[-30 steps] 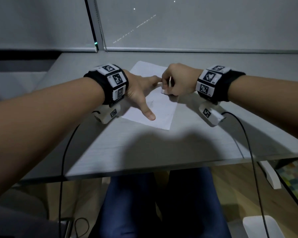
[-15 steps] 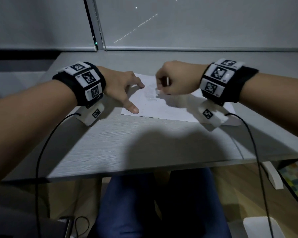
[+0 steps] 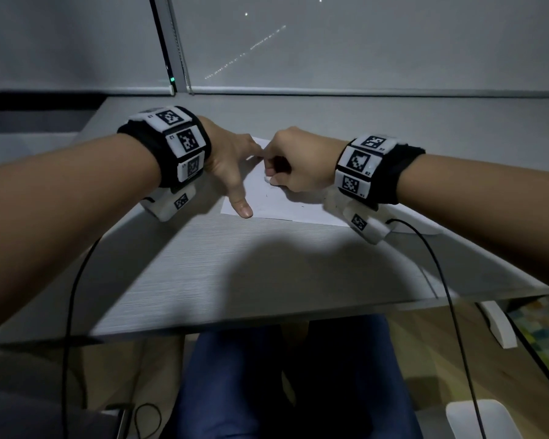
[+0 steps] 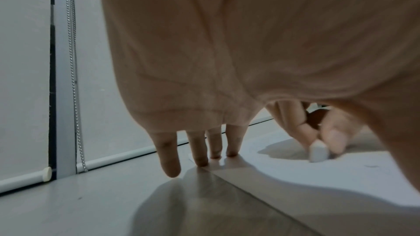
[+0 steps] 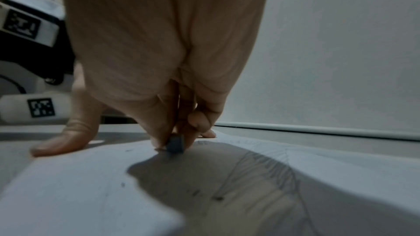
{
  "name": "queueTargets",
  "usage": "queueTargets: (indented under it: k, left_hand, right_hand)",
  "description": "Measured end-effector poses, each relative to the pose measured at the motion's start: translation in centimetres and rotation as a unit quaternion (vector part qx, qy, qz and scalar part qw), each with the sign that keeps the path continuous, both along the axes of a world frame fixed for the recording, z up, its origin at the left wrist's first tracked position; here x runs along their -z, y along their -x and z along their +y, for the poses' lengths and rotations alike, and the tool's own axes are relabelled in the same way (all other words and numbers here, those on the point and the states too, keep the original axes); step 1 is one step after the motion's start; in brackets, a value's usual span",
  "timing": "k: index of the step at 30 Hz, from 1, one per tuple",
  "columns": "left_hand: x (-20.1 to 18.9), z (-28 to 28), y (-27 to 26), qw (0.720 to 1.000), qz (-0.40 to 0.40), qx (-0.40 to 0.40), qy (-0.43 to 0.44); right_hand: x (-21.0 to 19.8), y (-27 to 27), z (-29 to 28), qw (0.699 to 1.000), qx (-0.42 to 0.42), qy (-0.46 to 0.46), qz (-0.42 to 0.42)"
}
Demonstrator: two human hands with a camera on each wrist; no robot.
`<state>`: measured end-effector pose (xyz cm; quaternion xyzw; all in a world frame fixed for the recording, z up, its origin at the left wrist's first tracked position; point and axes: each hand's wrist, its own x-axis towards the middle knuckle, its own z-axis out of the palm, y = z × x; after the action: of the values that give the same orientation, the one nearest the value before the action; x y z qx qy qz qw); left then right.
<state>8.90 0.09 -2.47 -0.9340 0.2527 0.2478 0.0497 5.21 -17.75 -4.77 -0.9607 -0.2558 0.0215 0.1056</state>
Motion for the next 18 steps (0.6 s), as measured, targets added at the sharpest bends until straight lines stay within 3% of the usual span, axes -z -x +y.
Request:
queueTargets:
  k: [5, 11, 18]
  left_hand:
    - [-0.2, -0.3, 0.2, 1.0, -0.01, -0.018, -0.006]
    - [-0.2, -0.9, 0.1, 0.999, -0.017, -0.021, -0.029]
    - [-0.6, -1.9, 0.4, 0.998, -0.03, -0.002, -0.058]
  right_hand:
    - [-0.7, 0.1, -0.4, 0.999, -0.016, -0.017, 0.03]
    - [-0.9, -1.5, 0.9, 0.999, 0.046, -0.012, -0.012]
    - [-0.8, 0.0, 0.1, 0.999, -0.01, 0.0, 0.032]
